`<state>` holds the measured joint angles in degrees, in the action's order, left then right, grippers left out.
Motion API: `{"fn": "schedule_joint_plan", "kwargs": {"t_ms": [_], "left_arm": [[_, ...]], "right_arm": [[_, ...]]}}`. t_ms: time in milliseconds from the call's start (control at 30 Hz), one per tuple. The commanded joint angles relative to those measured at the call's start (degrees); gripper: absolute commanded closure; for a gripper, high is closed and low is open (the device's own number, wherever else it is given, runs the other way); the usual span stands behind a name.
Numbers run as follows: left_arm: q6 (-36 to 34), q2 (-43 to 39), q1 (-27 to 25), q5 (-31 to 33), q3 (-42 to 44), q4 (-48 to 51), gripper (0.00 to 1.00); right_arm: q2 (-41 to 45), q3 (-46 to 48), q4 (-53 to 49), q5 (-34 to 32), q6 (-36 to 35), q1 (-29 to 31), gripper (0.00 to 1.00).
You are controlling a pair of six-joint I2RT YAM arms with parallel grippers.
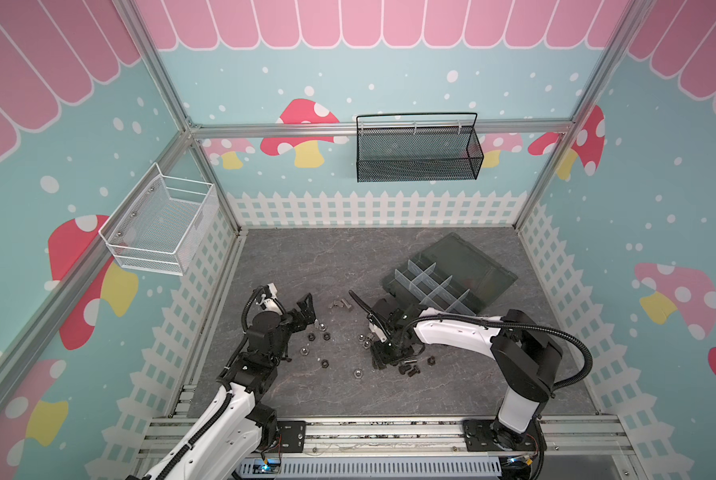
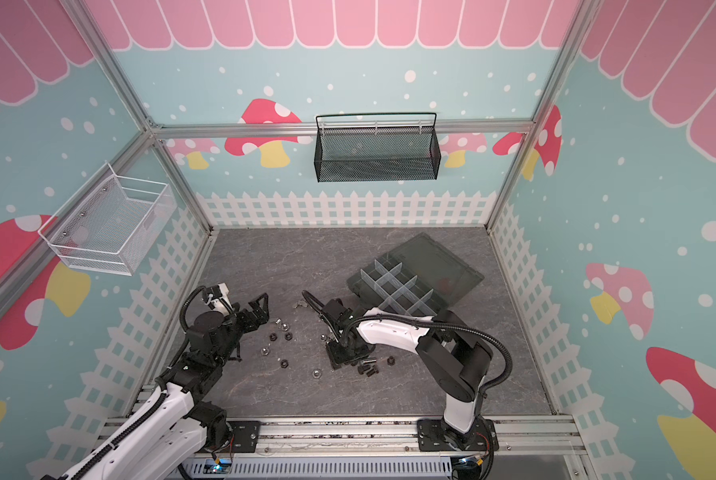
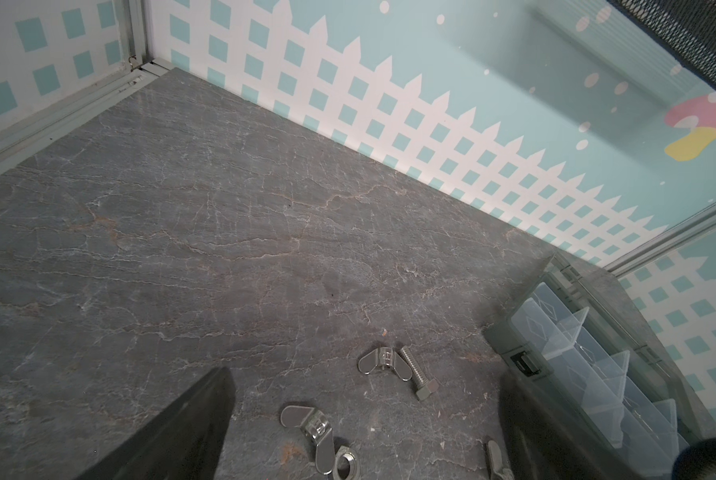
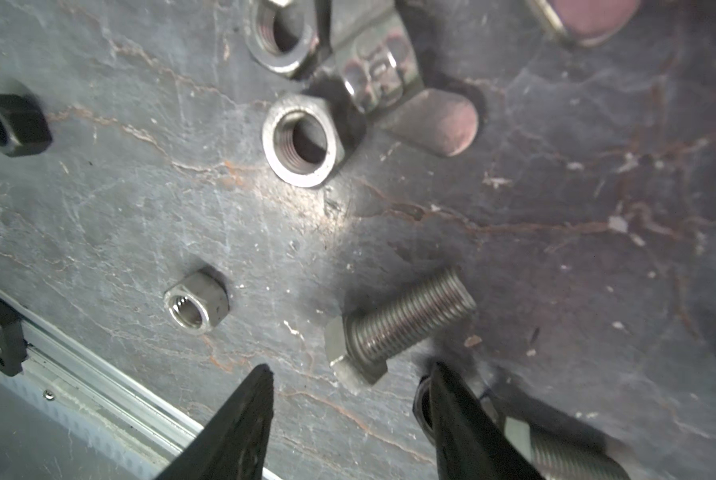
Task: Sort the screws and nuts into containers
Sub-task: 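Move the right gripper back over the pile of screws and nuts, then grasp another silver hex bolt with the right gripper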
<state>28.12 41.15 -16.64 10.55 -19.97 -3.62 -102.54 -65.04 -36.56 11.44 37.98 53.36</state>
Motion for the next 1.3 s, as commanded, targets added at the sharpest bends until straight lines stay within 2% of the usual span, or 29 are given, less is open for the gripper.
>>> {"fn": "schedule_joint_plan", "kwargs": {"t_ms": [0, 700, 967, 1267], "left_arm": [[0.97, -0.81, -0.22, 0.72, -0.06, 1.01, 0.0], [1.15, -1.15, -0.23, 0.71, 0.33, 0.45, 0.0], [1.4, -1.26, -0.24, 0.76, 0.63, 0.27, 0.0], [1.32, -0.93, -0.27, 0.53, 0.68, -0.24, 0.0]], "right_arm": [[-2.92, -0.93, -0.62, -1.02, -0.51, 0.51, 0.39], [-11.28, -9.52, -6.82, -9.91, -4.33, 5.39, 0.47], [-10.86, -9.23, -6.65, -11.48, -3.94, 5.51, 0.6], [-9.85, -9.06, -6.77, -13.77, -2.64, 5.45, 0.68]]}}
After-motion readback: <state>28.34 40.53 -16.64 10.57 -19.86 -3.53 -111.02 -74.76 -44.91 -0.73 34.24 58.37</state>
